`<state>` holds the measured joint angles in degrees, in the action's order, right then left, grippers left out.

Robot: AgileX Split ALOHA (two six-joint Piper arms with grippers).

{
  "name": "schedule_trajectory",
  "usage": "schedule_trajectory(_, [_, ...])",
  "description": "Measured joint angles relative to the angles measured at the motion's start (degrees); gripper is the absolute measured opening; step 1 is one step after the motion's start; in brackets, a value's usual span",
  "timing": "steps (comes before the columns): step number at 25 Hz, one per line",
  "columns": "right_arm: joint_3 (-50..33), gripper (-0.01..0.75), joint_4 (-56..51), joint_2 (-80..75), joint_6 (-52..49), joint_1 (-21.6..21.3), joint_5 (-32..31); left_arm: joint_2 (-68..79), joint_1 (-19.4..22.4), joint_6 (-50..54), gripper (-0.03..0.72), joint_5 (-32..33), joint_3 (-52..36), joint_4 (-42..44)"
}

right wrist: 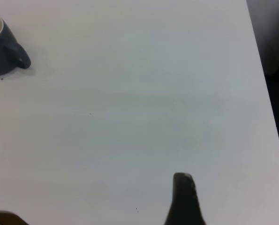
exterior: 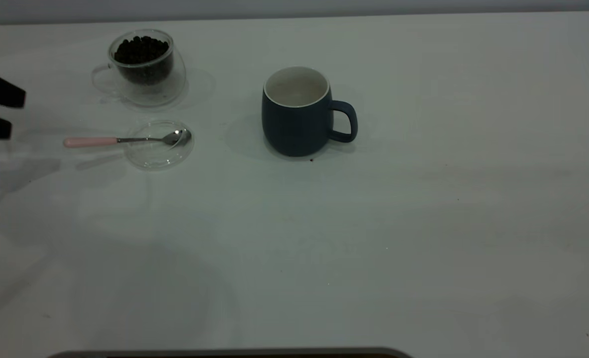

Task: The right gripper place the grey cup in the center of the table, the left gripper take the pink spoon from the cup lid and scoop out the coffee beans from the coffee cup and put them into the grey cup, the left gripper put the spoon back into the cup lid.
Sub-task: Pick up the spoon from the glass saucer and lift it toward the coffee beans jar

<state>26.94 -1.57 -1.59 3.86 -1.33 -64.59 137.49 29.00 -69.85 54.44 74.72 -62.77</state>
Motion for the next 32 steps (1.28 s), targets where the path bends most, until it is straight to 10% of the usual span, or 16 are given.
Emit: schedule_trajectory(32, [0.0, 0.591, -0.1, 0.0, 0.0, 0.0, 0.0, 10.6, -9.4, 2.6, 0.658, 3.8, 6.3, -6.5])
